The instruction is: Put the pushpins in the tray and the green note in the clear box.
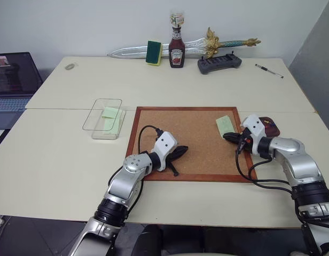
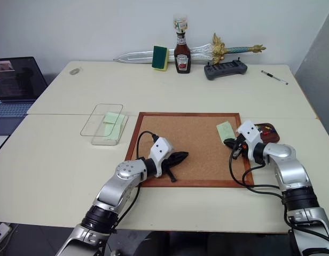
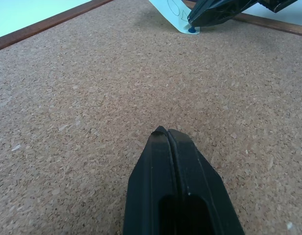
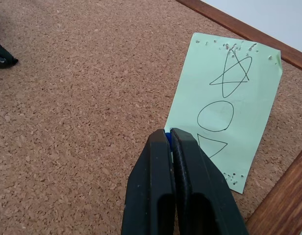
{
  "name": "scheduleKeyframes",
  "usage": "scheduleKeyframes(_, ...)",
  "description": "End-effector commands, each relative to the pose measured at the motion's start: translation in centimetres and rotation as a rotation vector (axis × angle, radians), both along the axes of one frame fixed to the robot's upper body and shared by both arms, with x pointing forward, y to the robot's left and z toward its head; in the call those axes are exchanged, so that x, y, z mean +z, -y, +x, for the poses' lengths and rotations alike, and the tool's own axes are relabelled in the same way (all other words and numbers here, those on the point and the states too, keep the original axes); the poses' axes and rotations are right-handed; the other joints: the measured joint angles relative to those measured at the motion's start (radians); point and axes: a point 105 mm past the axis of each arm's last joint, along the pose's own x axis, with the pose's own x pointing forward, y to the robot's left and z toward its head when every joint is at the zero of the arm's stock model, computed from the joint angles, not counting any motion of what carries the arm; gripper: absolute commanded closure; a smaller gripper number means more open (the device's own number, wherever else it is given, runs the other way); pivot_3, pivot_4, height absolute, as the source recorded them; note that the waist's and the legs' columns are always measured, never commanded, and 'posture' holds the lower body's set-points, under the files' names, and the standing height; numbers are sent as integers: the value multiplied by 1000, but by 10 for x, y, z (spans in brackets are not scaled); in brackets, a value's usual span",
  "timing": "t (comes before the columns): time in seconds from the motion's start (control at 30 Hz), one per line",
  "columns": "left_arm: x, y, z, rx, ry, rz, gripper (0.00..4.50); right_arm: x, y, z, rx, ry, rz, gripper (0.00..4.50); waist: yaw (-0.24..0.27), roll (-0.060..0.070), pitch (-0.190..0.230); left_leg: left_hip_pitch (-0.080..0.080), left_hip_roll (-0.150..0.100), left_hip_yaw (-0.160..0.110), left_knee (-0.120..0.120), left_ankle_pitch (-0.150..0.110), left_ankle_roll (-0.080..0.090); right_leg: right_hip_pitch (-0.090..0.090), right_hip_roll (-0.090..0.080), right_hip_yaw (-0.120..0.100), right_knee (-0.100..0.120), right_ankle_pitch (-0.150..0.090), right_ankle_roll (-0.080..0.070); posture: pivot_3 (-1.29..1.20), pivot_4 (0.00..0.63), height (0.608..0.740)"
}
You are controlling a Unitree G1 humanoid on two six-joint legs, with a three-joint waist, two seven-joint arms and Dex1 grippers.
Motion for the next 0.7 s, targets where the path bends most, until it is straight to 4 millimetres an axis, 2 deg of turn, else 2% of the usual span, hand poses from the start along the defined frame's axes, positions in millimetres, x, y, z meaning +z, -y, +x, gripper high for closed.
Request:
scheduleKeyframes(0.03, -38, 1, -17, -28, -147, 70, 4500, 54, -3, 6, 2, 165, 90, 4472, 0, 0, 0, 0, 0, 0, 0, 0, 0, 0, 0, 0, 0, 0, 0, 0, 150, 740)
scheduleKeyframes(0.2, -39, 2, -17, -27, -149, 67, 4500, 67, -3, 3, 3, 196, 109, 4472, -1, 0, 0, 0, 0, 0, 0, 0, 0, 0, 0, 0, 0, 0, 0, 0, 150, 740)
scheduleKeyframes(0.4, -37, 2, -15, -20, -145, 55, 4500, 68, -5, 1, 14, 198, 97, 4472, 0, -1, -1, 0, 0, -1, 0, 0, 0, 1, 0, -1, -1, 0, 0, 0, 150, 740)
scheduleKeyframes(0.47, -28, 0, -13, -7, -154, 6, 4500, 66, -10, -2, 40, 202, 73, 4472, 0, -1, -1, 0, 0, -1, 0, 0, 0, 1, 0, -1, -1, 0, 0, 0, 150, 740)
scheduleKeyframes(0.5, -22, -2, -12, -8, -157, -19, 4315, 65, -13, -3, 54, 205, 61, 4490, 0, -1, -1, 0, 0, -1, 0, 0, 0, 1, 0, -1, -1, 0, 0, 0, 150, 740)
scheduleKeyframes(0.53, -16, -3, -12, -20, -152, -35, 4315, 64, -15, -4, 65, 208, 52, 4490, -1, -1, -1, 0, 0, -1, 0, 0, 0, 1, 0, -1, -1, 0, 0, 0, 150, 740)
scheduleKeyframes(0.7, 11, -8, -7, -5, -109, -97, 3378, 60, -19, -5, 85, 215, 28, 4500, -4, -1, 0, -1, 0, -1, 0, 0, 0, -1, 0, -1, 0, 0, 0, 0, 150, 740)
